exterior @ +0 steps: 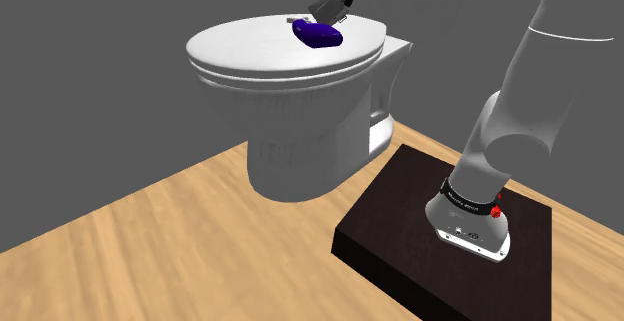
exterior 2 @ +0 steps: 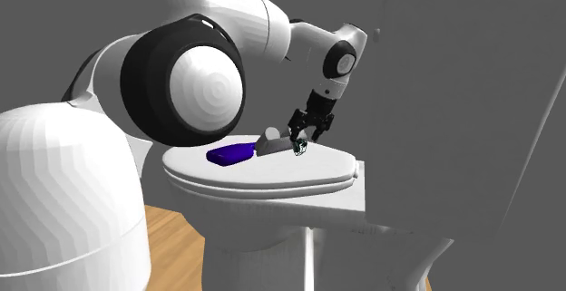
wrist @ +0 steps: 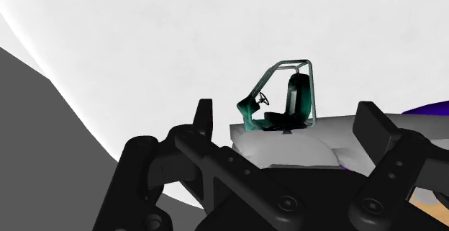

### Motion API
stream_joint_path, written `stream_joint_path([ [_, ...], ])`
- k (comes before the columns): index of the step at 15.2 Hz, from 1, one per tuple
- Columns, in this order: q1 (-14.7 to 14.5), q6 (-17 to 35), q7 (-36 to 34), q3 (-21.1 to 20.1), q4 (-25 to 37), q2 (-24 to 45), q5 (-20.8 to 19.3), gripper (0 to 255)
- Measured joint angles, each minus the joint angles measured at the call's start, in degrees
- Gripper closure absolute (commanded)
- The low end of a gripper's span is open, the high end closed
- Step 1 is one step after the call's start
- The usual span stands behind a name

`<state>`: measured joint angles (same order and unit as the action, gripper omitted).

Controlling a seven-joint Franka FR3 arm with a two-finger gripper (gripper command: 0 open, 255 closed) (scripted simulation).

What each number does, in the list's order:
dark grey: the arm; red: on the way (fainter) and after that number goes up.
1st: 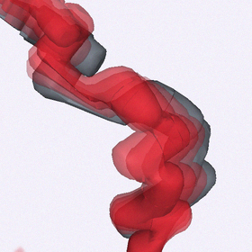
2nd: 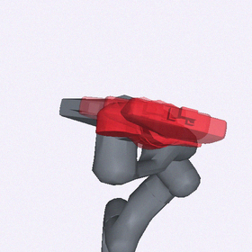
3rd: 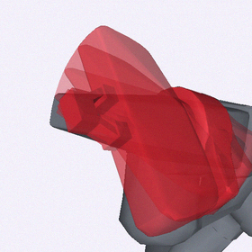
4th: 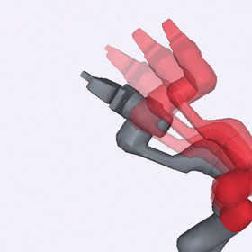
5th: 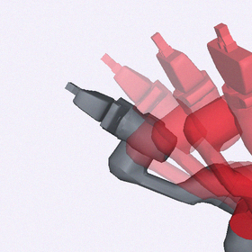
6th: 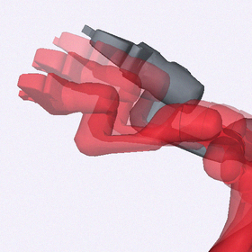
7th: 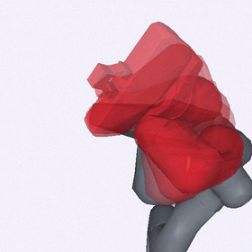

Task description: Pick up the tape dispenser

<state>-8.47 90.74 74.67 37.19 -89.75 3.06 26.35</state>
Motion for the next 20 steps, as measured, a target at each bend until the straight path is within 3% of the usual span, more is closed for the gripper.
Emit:
stream_joint_path([
  [3,-0.24,1.95,0.56,-0.15,-2.3,-0.44,-0.2,0],
  [4,-0.31,2.41,0.67,-0.2,-2.99,-0.7,-0.35,255],
  [14,-0.41,2.8,0.73,-0.28,-3.49,-0.9,-0.39,255],
  [20,0.29,-1.27,-0.07,0.18,1.88,0.83,0.51,255],
])
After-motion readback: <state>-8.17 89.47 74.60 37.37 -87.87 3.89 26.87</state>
